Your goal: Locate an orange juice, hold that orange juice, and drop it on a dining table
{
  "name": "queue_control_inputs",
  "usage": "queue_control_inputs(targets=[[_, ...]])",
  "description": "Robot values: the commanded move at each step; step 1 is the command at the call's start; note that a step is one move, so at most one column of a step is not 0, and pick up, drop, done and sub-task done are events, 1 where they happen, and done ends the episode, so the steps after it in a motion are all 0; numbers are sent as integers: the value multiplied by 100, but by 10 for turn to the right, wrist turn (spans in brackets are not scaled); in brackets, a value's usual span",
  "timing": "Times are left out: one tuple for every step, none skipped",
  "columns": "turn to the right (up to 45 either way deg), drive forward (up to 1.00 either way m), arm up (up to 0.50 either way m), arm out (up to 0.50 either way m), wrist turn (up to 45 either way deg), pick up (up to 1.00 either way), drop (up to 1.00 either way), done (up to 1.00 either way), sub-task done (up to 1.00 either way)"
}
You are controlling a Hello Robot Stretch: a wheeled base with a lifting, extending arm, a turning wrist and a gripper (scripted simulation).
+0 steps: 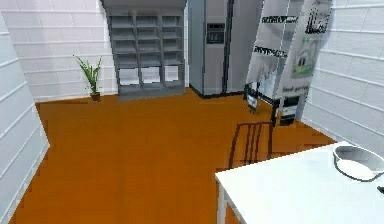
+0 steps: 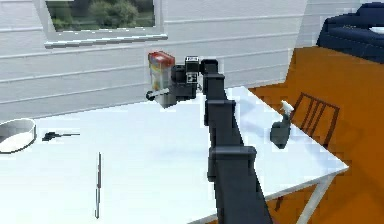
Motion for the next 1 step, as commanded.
queue_control_inputs(targets=[[0,0,-32,0,0,0,0,0,0]])
